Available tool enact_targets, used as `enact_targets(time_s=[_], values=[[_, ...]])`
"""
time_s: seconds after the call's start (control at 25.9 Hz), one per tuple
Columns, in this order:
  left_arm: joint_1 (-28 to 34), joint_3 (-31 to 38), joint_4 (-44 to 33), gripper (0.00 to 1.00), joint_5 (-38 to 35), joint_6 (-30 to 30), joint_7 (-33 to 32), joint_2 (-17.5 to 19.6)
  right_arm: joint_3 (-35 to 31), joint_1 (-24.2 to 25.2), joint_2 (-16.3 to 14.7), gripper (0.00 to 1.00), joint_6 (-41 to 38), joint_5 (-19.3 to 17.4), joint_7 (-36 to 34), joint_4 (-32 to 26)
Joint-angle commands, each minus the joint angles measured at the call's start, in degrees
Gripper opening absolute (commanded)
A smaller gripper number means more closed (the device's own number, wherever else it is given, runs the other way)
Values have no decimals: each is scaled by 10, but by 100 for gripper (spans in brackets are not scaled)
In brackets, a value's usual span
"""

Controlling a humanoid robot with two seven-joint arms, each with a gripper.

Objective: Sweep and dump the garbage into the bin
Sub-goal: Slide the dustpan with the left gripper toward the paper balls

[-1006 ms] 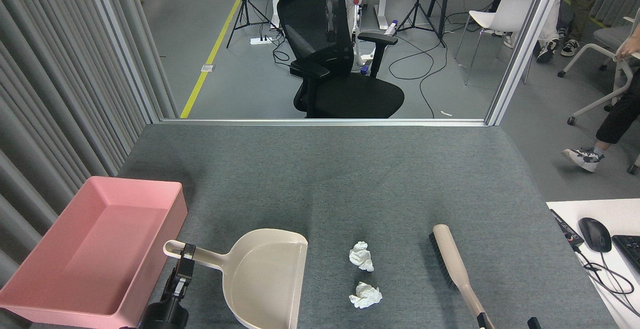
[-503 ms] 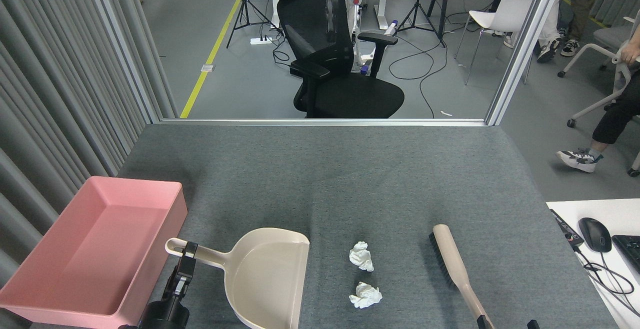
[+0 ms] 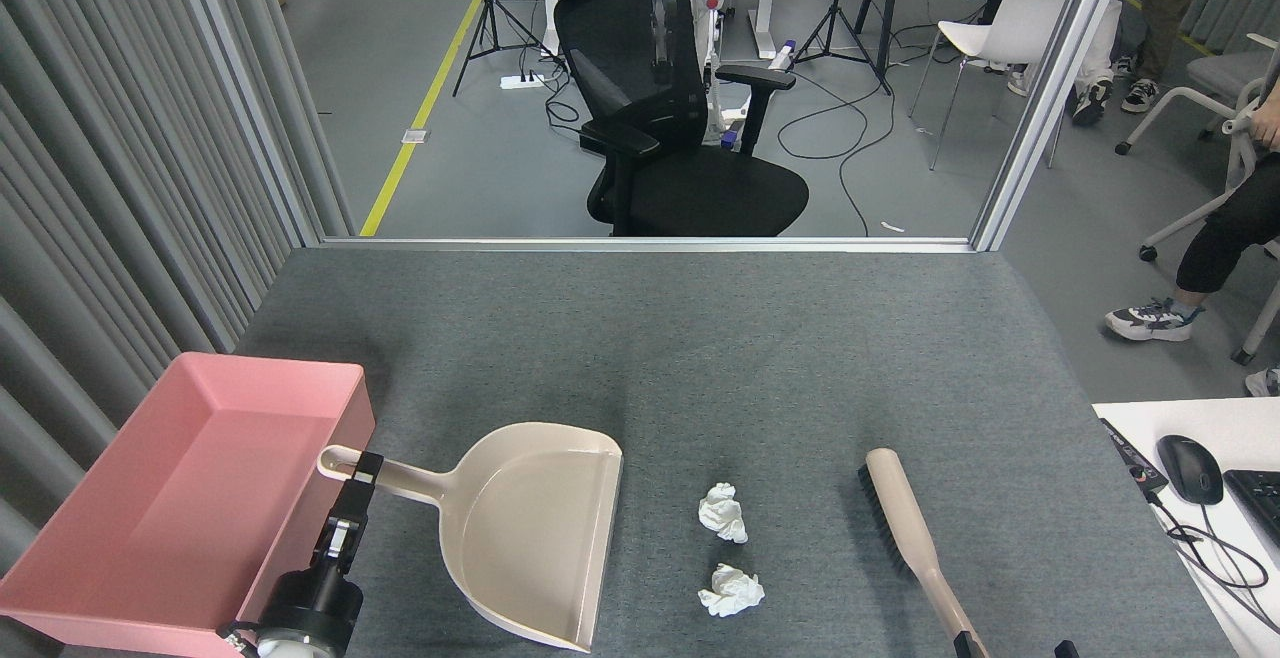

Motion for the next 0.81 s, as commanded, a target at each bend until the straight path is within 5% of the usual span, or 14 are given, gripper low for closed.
enact_targets(time_s=[0.0,0.46,0.77], values=[[-2,0,-16,11,12,16,-8,4,1,0,0,99,-1,0,-3,0],[5,-3,-23,11,-2,29,-4,-60,0,0,0,99,0,0,-3,0],[4,-6,2,11,-71,27,16,-61,1,0,1,99,0,0,-2,1]])
